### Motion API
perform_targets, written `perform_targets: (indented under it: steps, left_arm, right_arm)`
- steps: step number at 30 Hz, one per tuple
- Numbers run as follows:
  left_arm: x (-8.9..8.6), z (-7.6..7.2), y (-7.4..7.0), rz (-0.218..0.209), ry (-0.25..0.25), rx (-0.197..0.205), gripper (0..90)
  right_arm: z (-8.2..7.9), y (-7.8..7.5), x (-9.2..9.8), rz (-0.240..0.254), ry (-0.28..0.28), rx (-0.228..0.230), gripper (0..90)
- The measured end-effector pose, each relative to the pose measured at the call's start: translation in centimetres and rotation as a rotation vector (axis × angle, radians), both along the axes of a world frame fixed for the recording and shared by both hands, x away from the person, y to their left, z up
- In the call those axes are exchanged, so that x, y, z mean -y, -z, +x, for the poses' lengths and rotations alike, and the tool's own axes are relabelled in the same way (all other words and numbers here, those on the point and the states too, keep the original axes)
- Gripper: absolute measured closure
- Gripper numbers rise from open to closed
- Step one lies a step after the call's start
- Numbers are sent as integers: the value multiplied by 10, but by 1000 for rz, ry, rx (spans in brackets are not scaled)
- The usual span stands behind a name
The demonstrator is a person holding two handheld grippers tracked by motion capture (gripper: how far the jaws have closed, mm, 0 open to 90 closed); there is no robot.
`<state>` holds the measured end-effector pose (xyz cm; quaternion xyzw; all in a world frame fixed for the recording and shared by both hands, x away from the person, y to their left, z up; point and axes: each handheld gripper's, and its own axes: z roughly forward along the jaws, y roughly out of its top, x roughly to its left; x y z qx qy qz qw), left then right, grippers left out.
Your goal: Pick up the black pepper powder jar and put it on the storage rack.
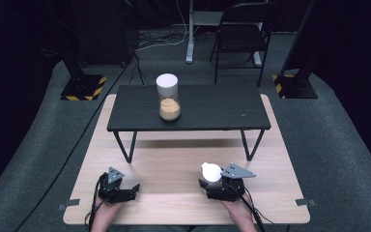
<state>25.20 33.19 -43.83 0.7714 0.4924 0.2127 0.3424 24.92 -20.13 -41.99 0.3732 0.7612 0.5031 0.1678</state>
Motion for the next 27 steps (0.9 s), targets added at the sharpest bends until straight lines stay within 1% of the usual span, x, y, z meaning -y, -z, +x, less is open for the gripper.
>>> perform_targets:
  steps: [8,10,13,17,20,27]
  left_arm:
    - [0,0,0,0,0,0,90]
    - [0,0,0,0,0,0,90]
    - [0,0,0,0,1,0,90]
    - [0,0,0,1,2,0,90]
    - [0,1,0,3,4,-1,89]
    - [0,1,0,3,5,-1,89]
  right_arm:
    - [6,1,-7,-22,-11,6,272]
    - [4,-1,-10,-42,-7,17,279]
    - [5,-5,-12,-56,-4,9,281]
    - [3,-9,-15,-76,2,14,280]
    - [2,-14,-11,-63,-1,19,281]
    - [-2,-32,-4,-59,-16,37,281]
